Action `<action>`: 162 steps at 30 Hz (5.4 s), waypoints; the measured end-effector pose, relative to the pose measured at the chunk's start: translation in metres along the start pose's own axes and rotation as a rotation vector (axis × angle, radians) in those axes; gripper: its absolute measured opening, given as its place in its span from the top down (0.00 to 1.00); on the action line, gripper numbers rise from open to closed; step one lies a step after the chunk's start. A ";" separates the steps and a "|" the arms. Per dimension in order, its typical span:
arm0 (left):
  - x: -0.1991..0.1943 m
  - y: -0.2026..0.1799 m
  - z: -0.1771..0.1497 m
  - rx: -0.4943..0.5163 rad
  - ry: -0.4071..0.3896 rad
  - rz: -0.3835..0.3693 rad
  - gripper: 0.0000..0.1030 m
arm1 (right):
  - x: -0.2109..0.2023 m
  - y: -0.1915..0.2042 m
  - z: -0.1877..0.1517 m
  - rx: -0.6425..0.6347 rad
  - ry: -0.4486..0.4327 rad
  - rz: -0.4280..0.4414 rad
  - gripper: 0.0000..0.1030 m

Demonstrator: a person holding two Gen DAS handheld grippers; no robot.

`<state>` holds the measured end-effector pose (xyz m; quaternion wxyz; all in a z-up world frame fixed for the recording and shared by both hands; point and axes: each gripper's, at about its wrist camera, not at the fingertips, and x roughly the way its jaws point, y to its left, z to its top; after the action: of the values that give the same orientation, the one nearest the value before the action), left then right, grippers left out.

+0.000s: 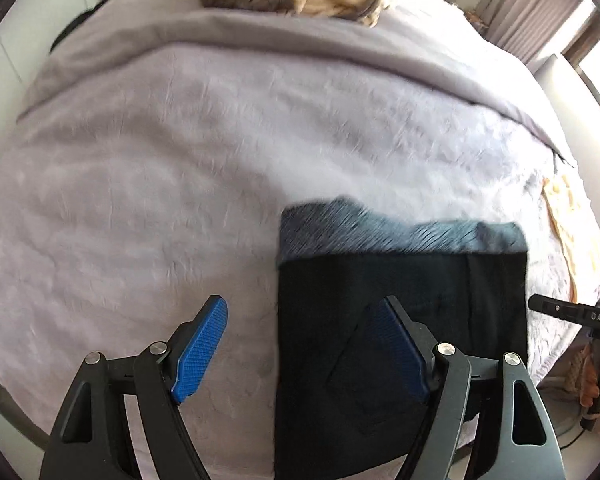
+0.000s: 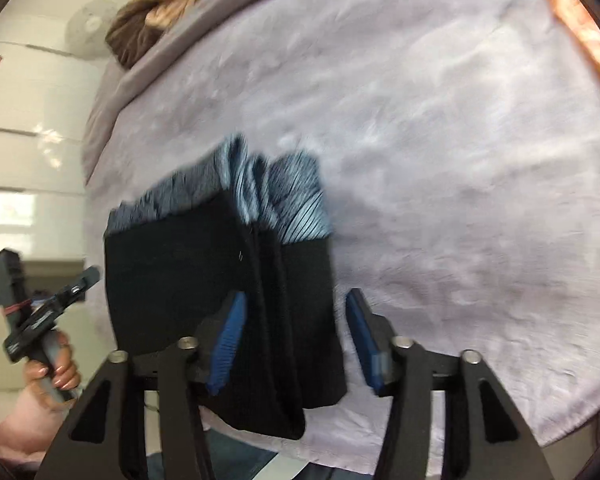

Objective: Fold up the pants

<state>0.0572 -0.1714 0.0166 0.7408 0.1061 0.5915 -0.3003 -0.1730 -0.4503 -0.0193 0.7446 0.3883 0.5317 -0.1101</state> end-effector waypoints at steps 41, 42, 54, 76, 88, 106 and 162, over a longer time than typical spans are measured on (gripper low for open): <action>-0.017 -0.110 -0.063 -0.061 0.069 0.223 0.00 | -0.007 0.037 -0.029 -0.254 0.139 -0.102 0.45; -0.018 -0.110 -0.064 -0.055 0.068 0.222 0.00 | -0.008 0.041 -0.030 -0.257 0.131 -0.099 0.40; -0.032 -0.075 -0.078 0.007 0.066 0.244 0.00 | -0.008 0.094 -0.064 -0.318 0.011 -0.207 0.00; -0.048 -0.043 -0.106 0.036 0.058 0.250 0.00 | -0.013 0.124 -0.112 -0.187 -0.024 -0.330 0.00; -0.049 -0.045 -0.105 0.024 0.066 0.244 0.00 | -0.015 0.127 -0.113 -0.173 -0.030 -0.359 0.00; -0.047 -0.049 -0.105 0.008 0.075 0.236 0.00 | -0.016 0.129 -0.111 -0.187 -0.039 -0.373 0.00; -0.046 -0.054 -0.104 0.018 0.076 0.242 0.00 | -0.015 0.130 -0.111 -0.185 -0.043 -0.365 0.00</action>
<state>-0.0639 -0.1465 0.0412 0.7476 0.1945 0.5994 -0.2098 -0.1823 -0.2889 0.0390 0.7561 0.2127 0.5849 -0.2022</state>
